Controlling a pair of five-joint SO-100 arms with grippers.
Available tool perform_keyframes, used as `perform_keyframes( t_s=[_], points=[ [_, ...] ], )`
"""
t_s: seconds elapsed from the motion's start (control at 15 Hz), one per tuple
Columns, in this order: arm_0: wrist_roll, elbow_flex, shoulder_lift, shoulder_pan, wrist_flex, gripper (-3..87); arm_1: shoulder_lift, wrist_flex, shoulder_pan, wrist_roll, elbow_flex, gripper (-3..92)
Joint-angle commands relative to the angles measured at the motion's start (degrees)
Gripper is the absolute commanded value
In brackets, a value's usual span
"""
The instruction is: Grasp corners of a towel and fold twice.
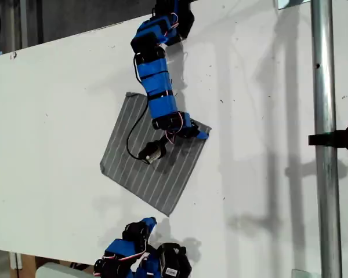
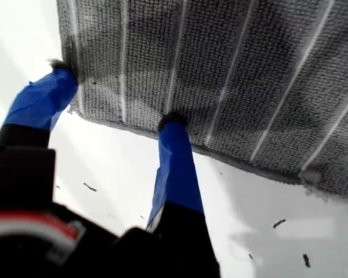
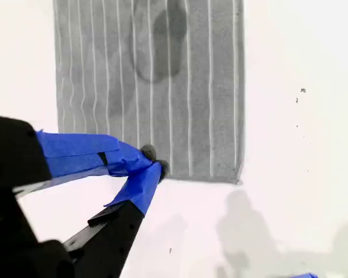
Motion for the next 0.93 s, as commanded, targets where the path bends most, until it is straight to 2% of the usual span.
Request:
perform_keyframes(
  t_s=[0.0, 0.07, 0.13, 0.53, 0.67, 0.73, 0.8, 0.87],
  points=[
    [-0.53, -0.09, 1.67, 0.88, -0.70, -2.9, -0.62, -2.55, -0.97, 0.62, -3.60, 28.5],
    [-0.44, 0.44, 1.93, 0.62, -0.88, -2.9, -1.93, -3.60, -1.23, 0.70, -3.60, 19.2],
    [-0.26, 1.05, 2.20, 0.26, -1.05, -2.9, -2.55, -3.69, -1.32, 1.93, -3.60, 0.3],
    [0.79, 0.53, 1.76, 0.35, -2.90, -2.9, -2.20, -3.69, -1.76, 2.02, -3.43, -0.3],
    [3.25, -3.96, -4.04, 1.05, -0.62, -0.7, -2.02, -3.69, -2.02, 2.20, -3.43, -0.3],
    [4.04, -5.62, -7.38, 1.14, 0.70, 15.1, -1.85, -3.69, -2.02, 2.20, -3.43, -0.3],
    [4.31, -4.66, -9.40, 1.23, 0.53, 23.1, -1.67, -3.69, -2.02, 2.20, -3.43, -0.3],
    [5.80, -1.58, -10.20, 0.97, -1.14, 26.0, -1.49, -3.69, -2.02, 2.29, -3.43, -0.3]
  ],
)
